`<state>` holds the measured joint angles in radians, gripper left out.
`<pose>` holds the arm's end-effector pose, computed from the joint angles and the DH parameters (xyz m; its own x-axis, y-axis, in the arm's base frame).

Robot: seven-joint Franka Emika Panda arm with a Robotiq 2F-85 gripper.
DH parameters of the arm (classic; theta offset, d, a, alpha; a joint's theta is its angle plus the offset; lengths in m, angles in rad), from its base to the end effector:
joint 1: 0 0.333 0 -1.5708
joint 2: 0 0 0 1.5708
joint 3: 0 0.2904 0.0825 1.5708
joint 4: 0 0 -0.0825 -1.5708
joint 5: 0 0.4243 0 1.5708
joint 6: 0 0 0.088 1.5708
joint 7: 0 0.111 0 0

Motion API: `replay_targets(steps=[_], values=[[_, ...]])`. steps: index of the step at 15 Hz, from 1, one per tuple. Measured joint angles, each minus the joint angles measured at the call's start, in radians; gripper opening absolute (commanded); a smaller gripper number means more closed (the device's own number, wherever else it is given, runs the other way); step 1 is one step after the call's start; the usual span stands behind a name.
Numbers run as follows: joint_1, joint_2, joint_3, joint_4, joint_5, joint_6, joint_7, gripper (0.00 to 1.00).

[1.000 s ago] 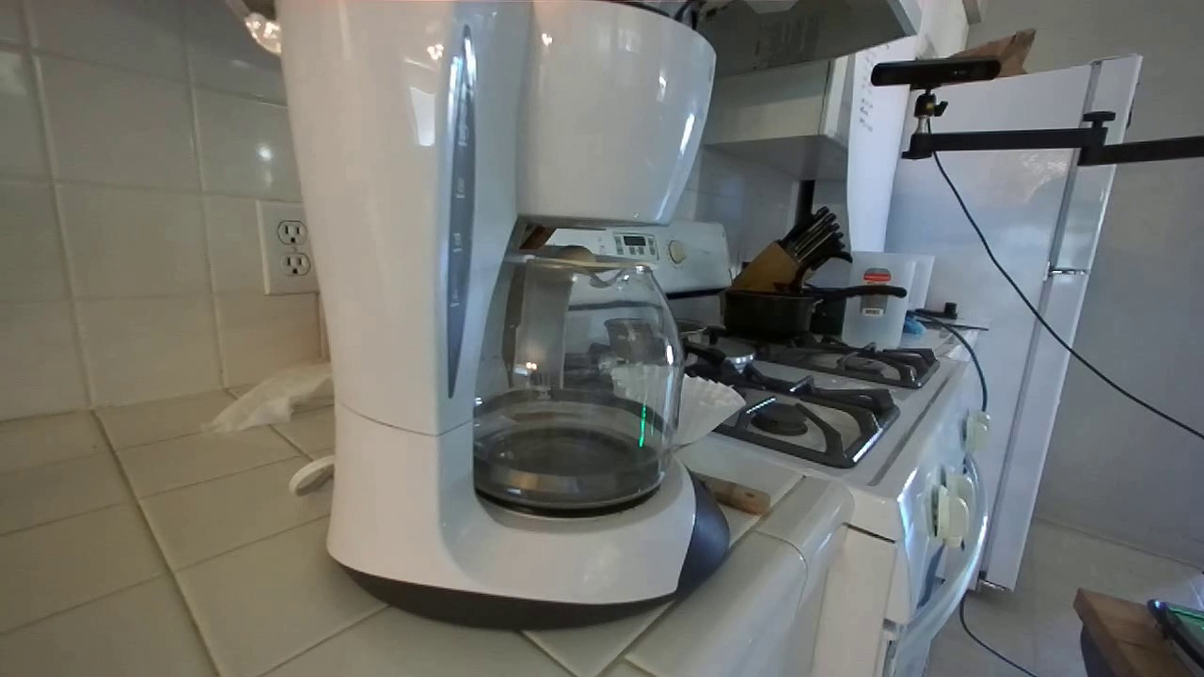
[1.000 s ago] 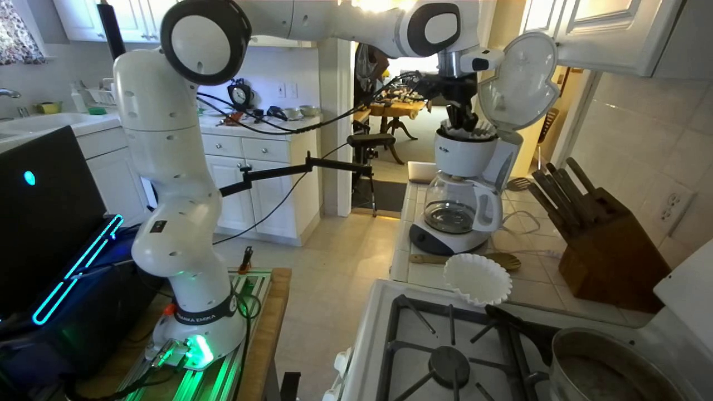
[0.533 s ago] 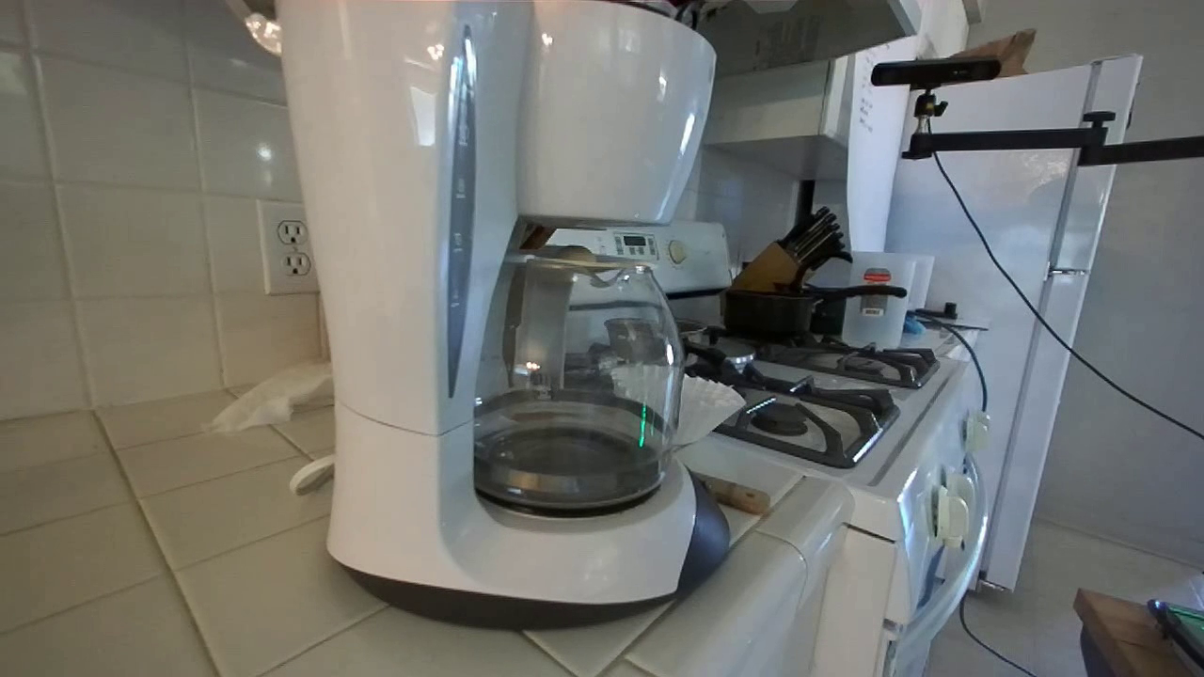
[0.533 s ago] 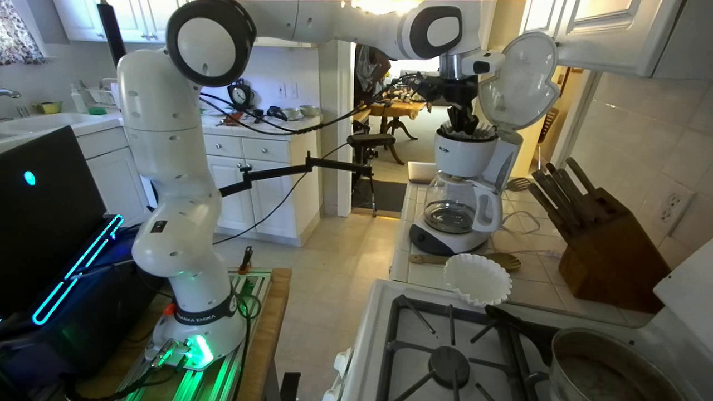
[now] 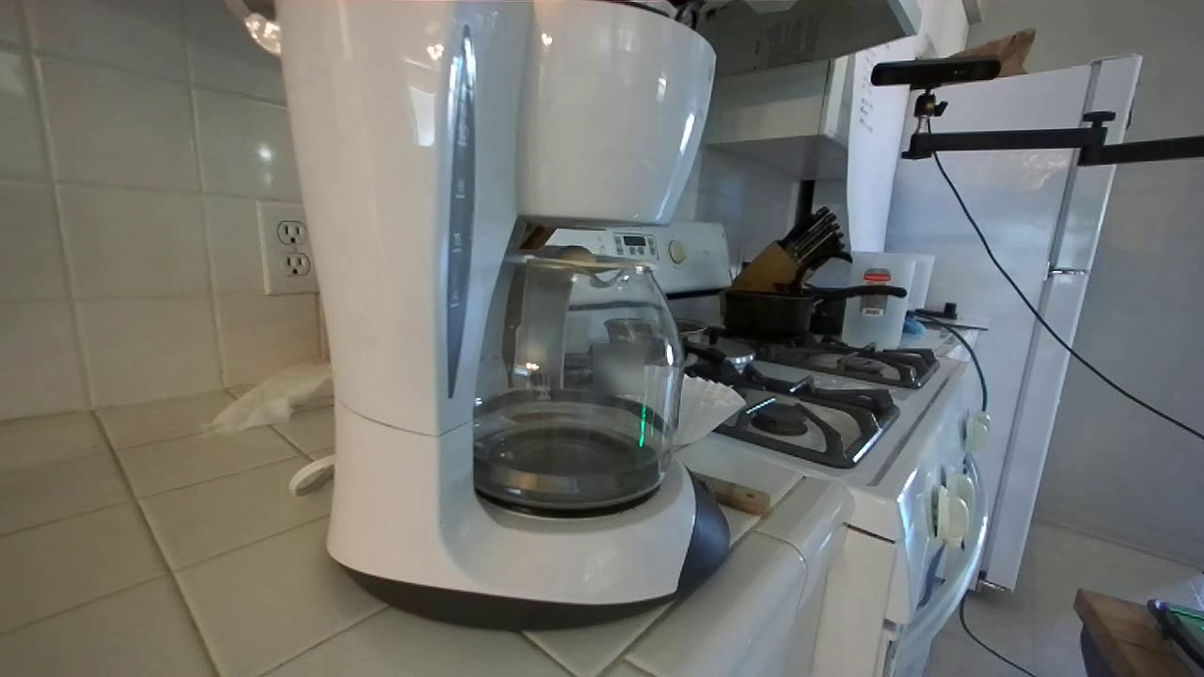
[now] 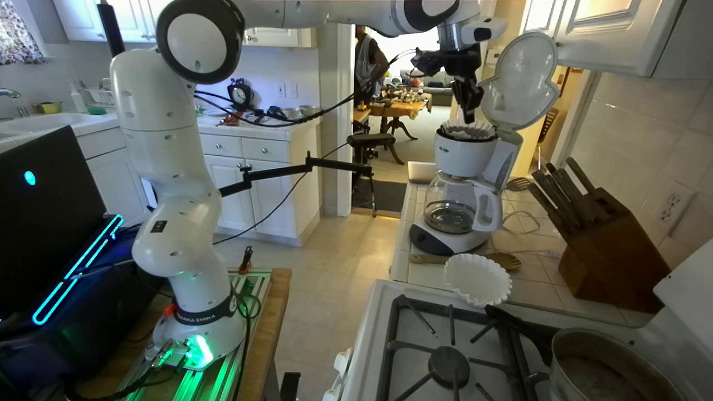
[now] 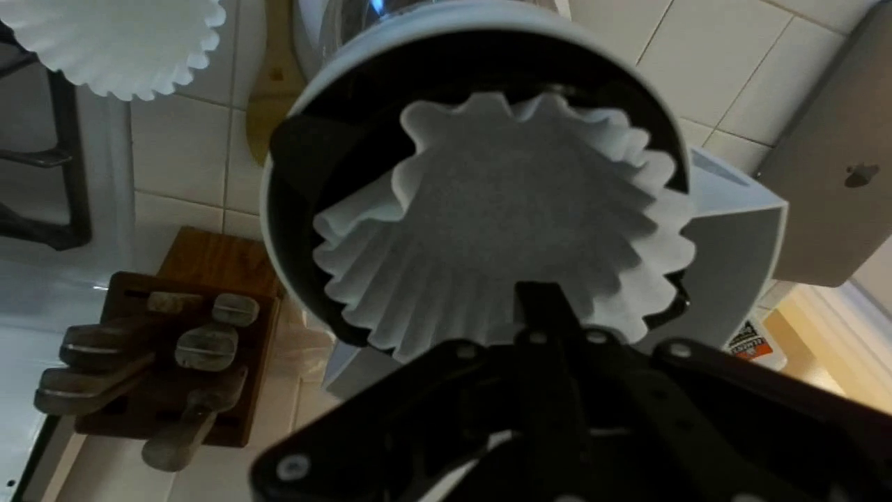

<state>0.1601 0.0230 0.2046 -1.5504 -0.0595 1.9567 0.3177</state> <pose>0.5968 0.2219 0.6332 0.9272 0.0411 0.3723 0.0701 -0.9954 -0.0647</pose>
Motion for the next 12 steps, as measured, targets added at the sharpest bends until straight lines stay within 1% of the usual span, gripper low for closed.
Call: replay_targets(steps=[1, 4, 9, 11, 12], values=[[0.000, -0.009, -0.001, 0.007, 0.000, -0.022, 0.010, 0.27], [-0.001, -0.040, -0.010, 0.024, -0.005, -0.102, 0.077, 0.46], [-0.008, -0.101, -0.024, 0.091, -0.004, -0.419, 0.100, 0.82], [-0.014, -0.117, -0.029, 0.117, -0.002, -0.511, 0.100, 0.96], [-0.016, -0.123, -0.033, 0.126, 0.001, -0.543, 0.099, 0.99]])
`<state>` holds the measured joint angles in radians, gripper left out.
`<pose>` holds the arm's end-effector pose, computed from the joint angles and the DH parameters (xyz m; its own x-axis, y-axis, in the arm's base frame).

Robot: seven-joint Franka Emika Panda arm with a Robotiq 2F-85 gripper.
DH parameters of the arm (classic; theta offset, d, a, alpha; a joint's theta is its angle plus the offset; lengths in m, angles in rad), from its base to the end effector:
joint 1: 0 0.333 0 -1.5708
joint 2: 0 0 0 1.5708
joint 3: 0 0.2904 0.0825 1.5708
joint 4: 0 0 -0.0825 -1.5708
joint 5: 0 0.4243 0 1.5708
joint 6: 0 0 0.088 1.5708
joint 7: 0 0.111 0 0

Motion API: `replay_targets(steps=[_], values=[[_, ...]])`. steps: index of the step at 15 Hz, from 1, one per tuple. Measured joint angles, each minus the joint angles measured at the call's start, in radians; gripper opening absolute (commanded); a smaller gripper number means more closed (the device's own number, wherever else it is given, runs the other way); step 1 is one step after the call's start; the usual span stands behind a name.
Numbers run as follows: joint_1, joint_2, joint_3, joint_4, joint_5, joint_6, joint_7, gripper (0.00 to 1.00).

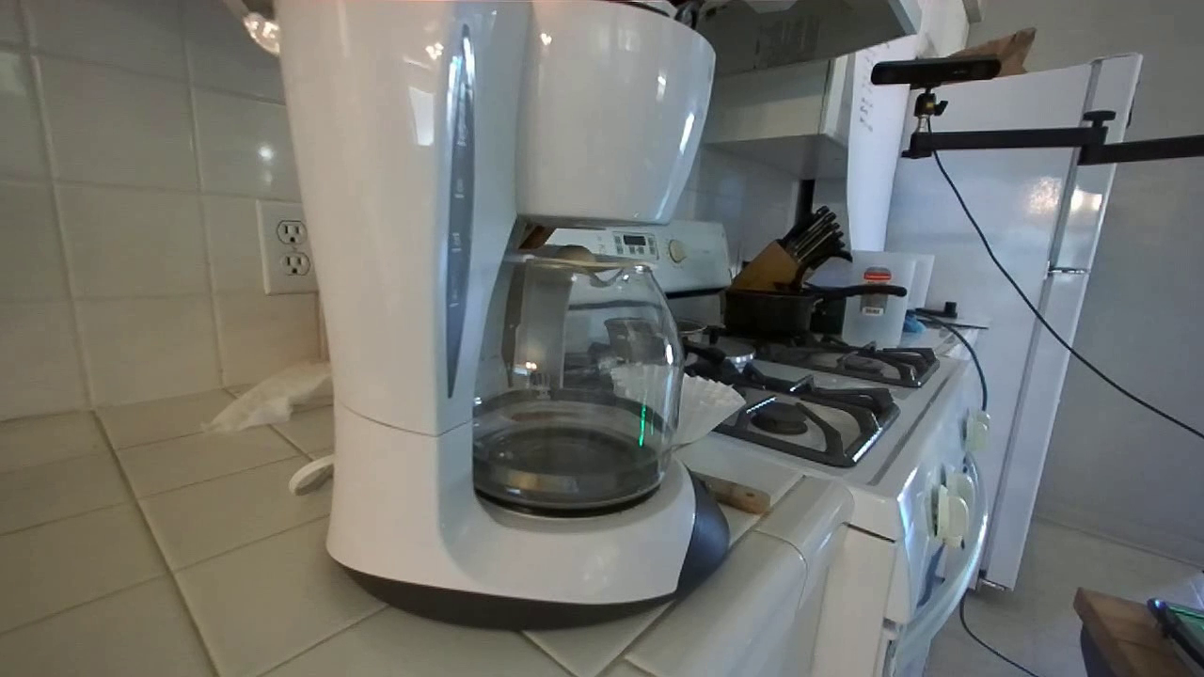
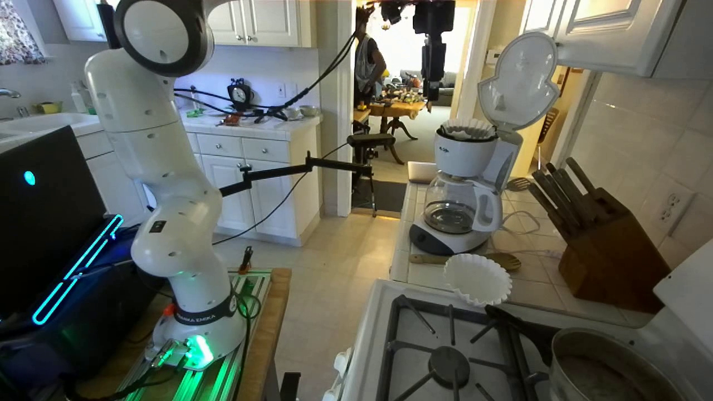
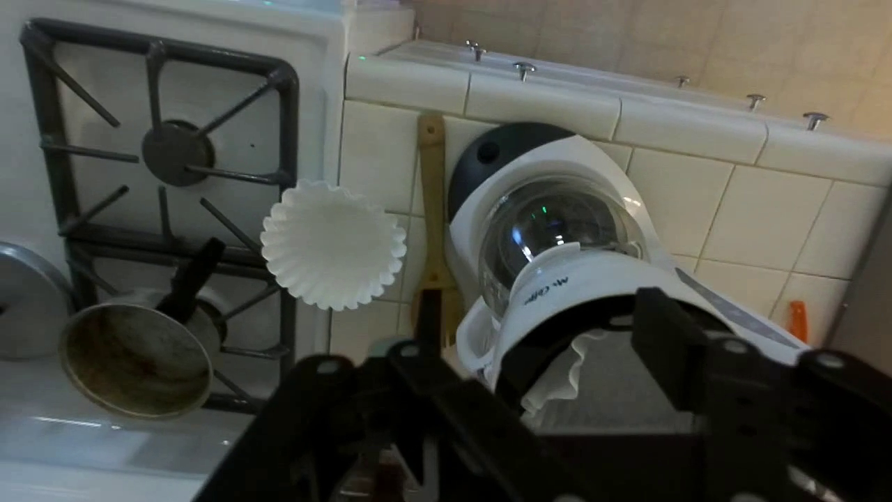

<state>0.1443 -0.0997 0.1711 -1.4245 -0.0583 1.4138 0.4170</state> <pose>0.5163 0.1671 0.7103 0.9877 -0.1107 0.1101 -0.1148 -0.9929 0.0316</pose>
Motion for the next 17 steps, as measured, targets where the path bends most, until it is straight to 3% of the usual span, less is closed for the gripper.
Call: replay_targets(steps=[4, 17], values=[[-0.010, -0.017, -0.018, 0.026, 0.021, -0.057, -0.011, 1.00], [-0.013, -0.035, -0.051, 0.042, 0.103, -0.009, -0.053, 1.00]])
